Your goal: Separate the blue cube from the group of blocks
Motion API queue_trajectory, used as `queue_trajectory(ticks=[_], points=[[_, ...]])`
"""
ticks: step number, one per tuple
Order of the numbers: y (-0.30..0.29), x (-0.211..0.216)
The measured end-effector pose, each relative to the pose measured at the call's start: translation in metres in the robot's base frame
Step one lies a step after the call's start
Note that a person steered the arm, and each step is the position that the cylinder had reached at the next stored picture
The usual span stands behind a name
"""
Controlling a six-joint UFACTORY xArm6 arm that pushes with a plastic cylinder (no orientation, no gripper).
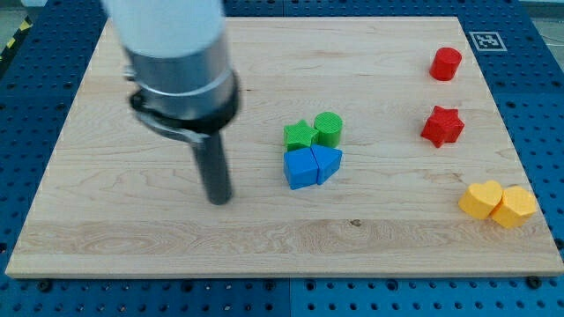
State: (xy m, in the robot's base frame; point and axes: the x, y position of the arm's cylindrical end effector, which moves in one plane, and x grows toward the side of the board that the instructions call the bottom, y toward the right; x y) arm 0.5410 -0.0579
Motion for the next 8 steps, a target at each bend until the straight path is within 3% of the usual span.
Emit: queue_trajectory(ticks=[2, 4, 6, 8], points=[[0.097, -0.012], [0.097, -0.039], [0.102, -0.039], [0.046, -0.048]])
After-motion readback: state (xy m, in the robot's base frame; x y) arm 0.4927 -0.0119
